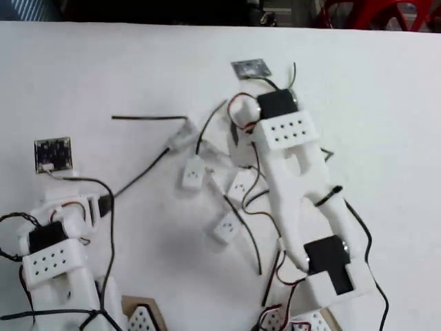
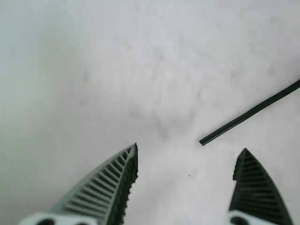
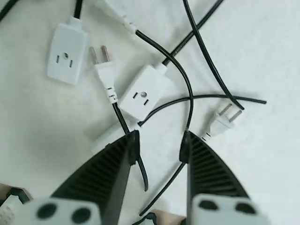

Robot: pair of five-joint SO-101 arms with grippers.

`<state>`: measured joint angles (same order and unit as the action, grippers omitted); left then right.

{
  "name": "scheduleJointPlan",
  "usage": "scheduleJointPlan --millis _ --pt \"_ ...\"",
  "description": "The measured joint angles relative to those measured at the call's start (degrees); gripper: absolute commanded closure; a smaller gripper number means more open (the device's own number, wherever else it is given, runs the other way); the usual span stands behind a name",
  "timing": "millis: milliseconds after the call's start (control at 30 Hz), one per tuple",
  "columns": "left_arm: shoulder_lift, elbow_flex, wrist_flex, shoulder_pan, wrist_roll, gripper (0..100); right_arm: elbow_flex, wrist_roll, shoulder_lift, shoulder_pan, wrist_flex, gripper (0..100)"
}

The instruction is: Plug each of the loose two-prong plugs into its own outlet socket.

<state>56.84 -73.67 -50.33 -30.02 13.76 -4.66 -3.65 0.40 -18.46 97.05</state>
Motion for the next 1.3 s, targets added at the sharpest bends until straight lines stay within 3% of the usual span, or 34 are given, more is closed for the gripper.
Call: scheduleJointPlan --millis 367,567,733,900,1033,1300 --pt "0.0 -0.4 0.4 -0.1 0.0 68 21.3 -0.5 -20.2 6.2 -5.3 86.1" --pt "0.0 -0.4 0.4 -0.1 0.0 68 32.4 -11.6 -23.6 6.1 -19.0 86.1" --pt "0.0 -0.4 0.4 -0.1 0.0 68 33.0 -21.3 -19.2 0.8 -28.3 86.1" --pt "0.0 -0.4 0.4 -0.1 0.0 68 33.0 -24.3 -11.5 -6.4 -38.0 86.1" --pt "0.0 -0.4 0.4 -0.1 0.0 68 33.0 -26.0 -6.1 -7.4 -44.4 86.1" --pt "0.0 -0.4 0.4 -0.1 0.0 68 33.0 -37.2 0.9 -7.4 -53.4 86.1"
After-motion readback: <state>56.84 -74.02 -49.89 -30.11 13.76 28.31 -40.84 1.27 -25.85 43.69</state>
